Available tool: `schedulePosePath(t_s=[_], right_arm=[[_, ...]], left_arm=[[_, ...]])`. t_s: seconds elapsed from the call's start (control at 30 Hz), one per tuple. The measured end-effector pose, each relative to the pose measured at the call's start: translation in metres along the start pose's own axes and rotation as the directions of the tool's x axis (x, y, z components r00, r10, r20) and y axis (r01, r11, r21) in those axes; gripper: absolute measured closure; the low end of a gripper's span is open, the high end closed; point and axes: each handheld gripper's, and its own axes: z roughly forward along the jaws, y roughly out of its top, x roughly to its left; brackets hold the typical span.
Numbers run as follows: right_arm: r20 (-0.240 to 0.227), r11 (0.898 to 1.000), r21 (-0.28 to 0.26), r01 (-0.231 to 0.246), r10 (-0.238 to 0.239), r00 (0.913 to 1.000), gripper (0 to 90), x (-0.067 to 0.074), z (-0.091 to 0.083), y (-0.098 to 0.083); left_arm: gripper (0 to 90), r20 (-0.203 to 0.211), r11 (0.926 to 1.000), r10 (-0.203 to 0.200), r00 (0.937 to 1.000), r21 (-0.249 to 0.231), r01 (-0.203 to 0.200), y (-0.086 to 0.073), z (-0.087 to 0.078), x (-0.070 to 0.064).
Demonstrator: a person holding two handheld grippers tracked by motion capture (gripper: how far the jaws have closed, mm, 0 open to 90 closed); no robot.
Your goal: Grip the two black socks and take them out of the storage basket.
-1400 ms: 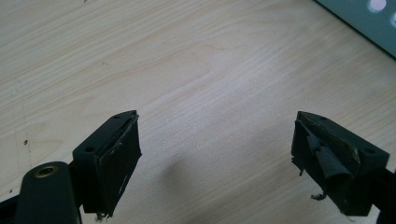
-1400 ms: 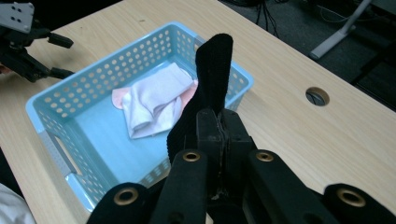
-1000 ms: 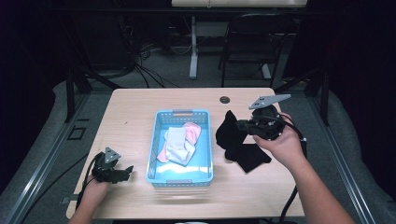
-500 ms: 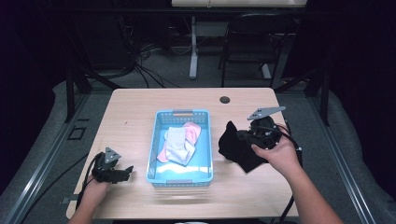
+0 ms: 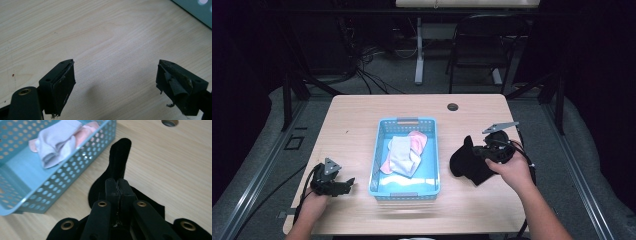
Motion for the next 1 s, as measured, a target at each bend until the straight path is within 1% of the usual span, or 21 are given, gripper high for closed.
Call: schedulePosePath(t_s=[0.03,0.07,0.1,0.13,0.17,0.2,0.23,0.33,0.4,0.5,0.57,0.6,0.63,0.73,0.77,0.8,0.9,0.93,1.0], right_arm=[[0.0,1.0,0.0,0.0,0.0,1.0,88.5,0.0,0.0,0.0],[0.002,1.0,0.005,-0.012,0.012,0.9999,88.5,-0.003,0.001,-0.002],[0.015,1.0,0.008,-0.026,0.025,0.9996,88.4,-0.008,0.003,-0.005],[0.03,0.998,0.016,-0.054,0.054,0.9981,88.4,-0.017,0.007,-0.011],[0.03,0.998,0.016,-0.054,0.054,0.9981,88.4,-0.017,0.007,-0.011],[0.04,0.997,0.024,-0.076,0.075,0.9964,88.4,-0.024,0.01,-0.015],[0.04,0.997,0.024,-0.076,0.075,0.9964,88.4,-0.024,0.01,-0.015],[0.066,0.994,0.04,-0.106,0.103,0.9925,88.3,-0.033,0.015,-0.024],[0.075,0.991,0.047,-0.127,0.124,0.9895,88.2,-0.04,0.017,-0.029],[0.079,0.987,0.057,-0.152,0.148,0.9858,87.0,-0.046,0.021,-0.036],[0.082,0.986,0.061,-0.153,0.148,0.9856,86.2,-0.047,0.022,-0.037],[0.089,0.986,0.058,-0.158,0.152,0.9843,83.2,-0.048,0.022,-0.039],[0.089,0.986,0.058,-0.158,0.152,0.9843,83.2,-0.048,0.022,-0.039],[0.09,0.985,0.04,-0.17,0.166,0.982,78.1,-0.048,0.022,-0.041],[0.096,0.985,0.042,-0.167,0.162,0.982,76.6,-0.048,0.021,-0.04],[0.09,0.985,0.031,-0.171,0.168,0.9818,74.5,-0.048,0.021,-0.04],[0.091,0.985,0.019,-0.172,0.169,0.9814,73.4,-0.047,0.02,-0.04],[0.086,0.986,0.019,-0.164,0.161,0.9831,72.9,-0.045,0.019,-0.038],[0.083,0.987,0.017,-0.16,0.158,0.9839,72.7,-0.044,0.019,-0.037]], left_arm=[[15.5,0.001,1.0,0.0,1.0,0.001,0.0,0.0,0.0,0.0],[15.5,-0.002,1.0,0.001,1.0,0.001,-0.001,0.0,0.0,0.0],[15.5,-0.001,1.0,0.001,1.0,0.002,-0.001,0.0,0.0,0.0],[15.5,-0.002,1.0,0.002,1.0,0.002,-0.002,0.0,0.0,0.0],[15.5,-0.002,1.0,0.002,1.0,0.002,-0.002,0.0,0.0,0.0],[15.5,-0.002,1.0,0.001,1.0,0.003,-0.001,0.0,0.0,0.0],[15.5,-0.002,1.0,0.002,1.0,0.003,-0.002,0.0,0.0,0.0],[15.6,0.0,1.0,0.003,1.0,0.005,-0.003,0.0,0.001,0.0],[15.5,-0.002,1.0,0.002,1.0,0.004,-0.002,0.0,0.001,0.0],[15.5,-0.003,1.0,0.002,1.0,0.005,-0.002,0.0,0.001,0.0],[15.6,-0.003,1.0,0.003,1.0,0.006,-0.003,0.0,0.001,0.0],[15.6,-0.003,1.0,0.003,1.0,0.007,-0.003,0.0,0.001,0.0],[15.5,-0.003,1.0,0.003,1.0,0.007,-0.003,0.0,0.001,0.0],[15.6,-0.004,1.0,0.003,1.0,0.006,-0.003,0.0,0.001,0.0],[15.5,-0.003,1.0,0.004,1.0,0.006,-0.004,0.0,0.001,0.0],[15.6,-0.003,1.0,0.004,1.0,0.006,-0.004,0.0,0.001,0.0],[15.5,-0.002,1.0,0.004,1.0,0.005,-0.004,0.0,0.001,0.0],[15.6,-0.002,1.0,0.004,1.0,0.005,-0.004,0.0,0.001,0.0],[15.5,-0.001,1.0,0.001,1.0,0.004,-0.001,0.0,0.001,0.0]])
